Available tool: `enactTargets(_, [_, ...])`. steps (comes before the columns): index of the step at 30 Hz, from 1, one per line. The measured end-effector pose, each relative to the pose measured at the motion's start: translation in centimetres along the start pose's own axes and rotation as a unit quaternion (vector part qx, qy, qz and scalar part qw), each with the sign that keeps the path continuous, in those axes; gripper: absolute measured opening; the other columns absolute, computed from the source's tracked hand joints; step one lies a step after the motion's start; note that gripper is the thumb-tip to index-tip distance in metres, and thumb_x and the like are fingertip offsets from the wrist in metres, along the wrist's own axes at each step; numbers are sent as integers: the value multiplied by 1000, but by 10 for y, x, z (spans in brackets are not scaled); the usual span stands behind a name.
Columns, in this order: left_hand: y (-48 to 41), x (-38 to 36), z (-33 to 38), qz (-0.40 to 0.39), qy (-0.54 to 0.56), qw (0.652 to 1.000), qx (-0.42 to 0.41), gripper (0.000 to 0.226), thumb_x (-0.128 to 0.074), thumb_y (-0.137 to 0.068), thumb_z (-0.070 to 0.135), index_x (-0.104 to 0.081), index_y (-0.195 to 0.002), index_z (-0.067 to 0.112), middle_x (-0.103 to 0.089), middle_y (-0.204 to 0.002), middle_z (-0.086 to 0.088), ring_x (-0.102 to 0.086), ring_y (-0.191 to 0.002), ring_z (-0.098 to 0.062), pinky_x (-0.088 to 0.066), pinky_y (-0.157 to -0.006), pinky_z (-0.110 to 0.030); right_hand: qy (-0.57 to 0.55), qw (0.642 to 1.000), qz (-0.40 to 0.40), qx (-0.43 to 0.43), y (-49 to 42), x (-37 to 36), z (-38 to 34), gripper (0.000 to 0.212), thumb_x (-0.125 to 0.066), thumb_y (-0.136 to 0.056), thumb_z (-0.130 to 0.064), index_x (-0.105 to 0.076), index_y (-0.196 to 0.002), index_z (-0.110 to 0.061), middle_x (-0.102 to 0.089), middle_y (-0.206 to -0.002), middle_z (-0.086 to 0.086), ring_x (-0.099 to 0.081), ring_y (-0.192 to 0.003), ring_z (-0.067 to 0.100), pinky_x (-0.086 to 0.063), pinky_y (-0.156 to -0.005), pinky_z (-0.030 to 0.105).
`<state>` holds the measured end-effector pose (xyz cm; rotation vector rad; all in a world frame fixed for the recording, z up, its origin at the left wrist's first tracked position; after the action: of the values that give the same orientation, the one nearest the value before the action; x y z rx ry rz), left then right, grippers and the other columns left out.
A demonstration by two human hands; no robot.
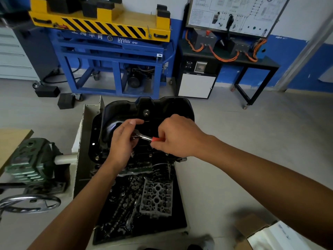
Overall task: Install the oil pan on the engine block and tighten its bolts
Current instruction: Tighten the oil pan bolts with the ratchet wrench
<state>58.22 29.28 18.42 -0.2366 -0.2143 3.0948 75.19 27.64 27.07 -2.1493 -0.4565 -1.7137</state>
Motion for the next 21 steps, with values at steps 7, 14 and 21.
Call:
enactTargets(7, [-3,-6,3,-19,-44,998,-46,28,-45,-103,13,-71,-98,19,-59,-69,8,-49,-64,-8,-41,-61,-17,-134,985,-112,6,9,-14,-23,54,-71,-87,-47,-64,-55,-4,-50,-43,3,-39,-37,13,-34,-42,26])
enactTargets(14, [-7,-1,2,-23,-21,999,-7,32,-38,-106,15,-69,-105,20,-45,-58,1,-39,-53,-8,-36,-51,-18,-137,985,-107,-6,8,-9,-21,50,-73,-85,-50,-67,-57,-8,-54,-47,2,-45,-40,11,-35,-46,26])
enactTargets(21, [-11,4,-2,-98,18,995,21,33,-43,-96,29,-71,-112,23,-41,-55,2,-38,-50,-6,-31,-46,-18,-20,997,-78,-2,11,-2,-10,45,-71,-84,-53,-67,-57,-18,-58,-47,-6,-55,-53,-1,-39,-51,25])
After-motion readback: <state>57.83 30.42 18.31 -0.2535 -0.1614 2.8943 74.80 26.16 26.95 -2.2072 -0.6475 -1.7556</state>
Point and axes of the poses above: each hand's wrist, its own y-axis away from the middle knuckle, its own x-axis out of the back of the hand, z = x × y, the point moved 1 cm from there along -y, towards the middle knuckle
